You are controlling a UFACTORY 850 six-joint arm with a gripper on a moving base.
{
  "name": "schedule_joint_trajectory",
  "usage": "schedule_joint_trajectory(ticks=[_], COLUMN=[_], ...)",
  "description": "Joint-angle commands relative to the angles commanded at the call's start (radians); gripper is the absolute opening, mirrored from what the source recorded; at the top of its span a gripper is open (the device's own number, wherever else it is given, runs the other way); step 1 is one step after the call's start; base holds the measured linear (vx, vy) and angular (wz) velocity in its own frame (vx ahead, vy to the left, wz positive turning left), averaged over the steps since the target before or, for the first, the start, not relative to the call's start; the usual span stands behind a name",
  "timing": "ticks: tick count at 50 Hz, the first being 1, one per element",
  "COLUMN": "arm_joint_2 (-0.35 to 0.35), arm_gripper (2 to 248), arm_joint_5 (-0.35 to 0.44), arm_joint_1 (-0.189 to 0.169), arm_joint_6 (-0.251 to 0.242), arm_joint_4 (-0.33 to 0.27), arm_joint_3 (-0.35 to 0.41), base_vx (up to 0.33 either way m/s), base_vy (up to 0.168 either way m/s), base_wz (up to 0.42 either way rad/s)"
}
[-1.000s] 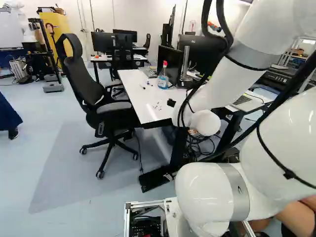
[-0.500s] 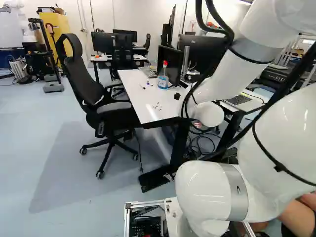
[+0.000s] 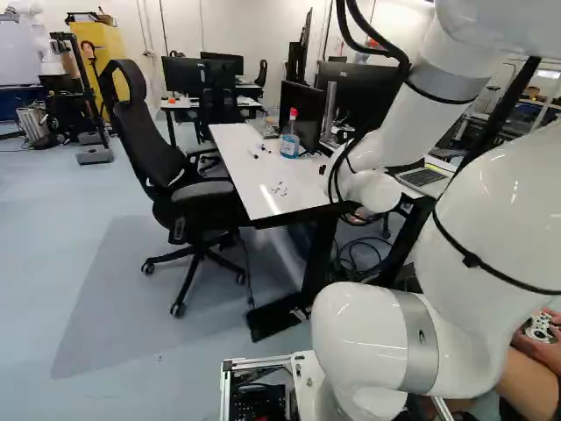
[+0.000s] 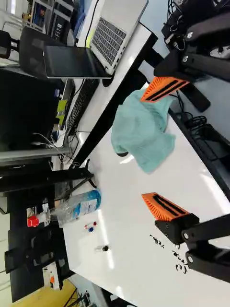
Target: Clean the table with the green towel
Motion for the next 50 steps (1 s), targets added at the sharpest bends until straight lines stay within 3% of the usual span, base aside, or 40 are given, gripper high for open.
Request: schedule_joint_trajectory(ticks=[24,50], arm_joint_2=[-0.116,-0.232], arm_gripper=[247,247], arm_joint_5=[-0.076,-0.167], arm_joint_1=[-0.049,-0.071], arm_joint_6=[0.0,0.0], arm_joint_4=[0.0,0.0], arm_joint_3=[-0.117,-0.242], base_vx=[0.0,0.0], base_vy=[0.0,0.0], base_wz=[0.0,0.0])
